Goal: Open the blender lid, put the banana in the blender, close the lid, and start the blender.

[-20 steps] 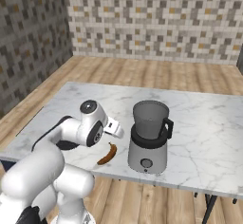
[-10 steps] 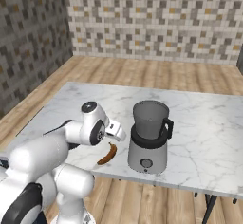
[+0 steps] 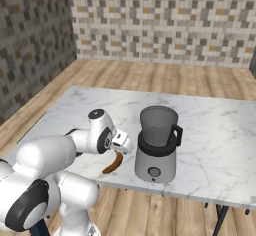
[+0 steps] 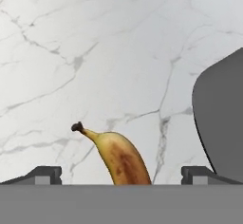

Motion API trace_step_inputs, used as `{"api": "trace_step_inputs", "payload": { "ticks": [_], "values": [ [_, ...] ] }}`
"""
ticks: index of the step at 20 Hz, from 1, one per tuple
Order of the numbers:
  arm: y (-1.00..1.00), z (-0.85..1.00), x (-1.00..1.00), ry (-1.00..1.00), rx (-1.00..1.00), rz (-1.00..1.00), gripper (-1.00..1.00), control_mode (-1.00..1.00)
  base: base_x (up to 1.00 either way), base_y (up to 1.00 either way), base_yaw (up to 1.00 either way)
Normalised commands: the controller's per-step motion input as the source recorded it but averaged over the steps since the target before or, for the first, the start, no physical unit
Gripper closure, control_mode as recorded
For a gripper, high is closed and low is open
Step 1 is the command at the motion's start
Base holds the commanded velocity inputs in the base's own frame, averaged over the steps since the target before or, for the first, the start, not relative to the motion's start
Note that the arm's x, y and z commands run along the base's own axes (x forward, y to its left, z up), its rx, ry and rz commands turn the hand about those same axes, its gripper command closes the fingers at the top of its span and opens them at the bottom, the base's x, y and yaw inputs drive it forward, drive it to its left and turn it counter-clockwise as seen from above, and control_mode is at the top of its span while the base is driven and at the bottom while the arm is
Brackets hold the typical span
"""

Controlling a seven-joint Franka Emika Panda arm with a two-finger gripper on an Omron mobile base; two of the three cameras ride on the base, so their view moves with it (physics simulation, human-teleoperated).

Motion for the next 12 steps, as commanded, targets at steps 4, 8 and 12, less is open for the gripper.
{"api": "trace_step_inputs", "payload": {
  "ticks": [4, 8, 12],
  "values": [
    [0.0, -0.24, -0.19, 0.01, 0.0, 0.0, -1.0, -1.0, 0.0, 0.0, 0.0],
    [0.0, -0.27, -0.16, 0.0, 0.0, 0.0, -1.0, -1.0, 0.0, 0.0, 0.0],
    [0.0, -0.29, -0.12, 0.0, 0.0, 0.0, -1.0, -1.0, 0.0, 0.0, 0.0]
  ]
}}
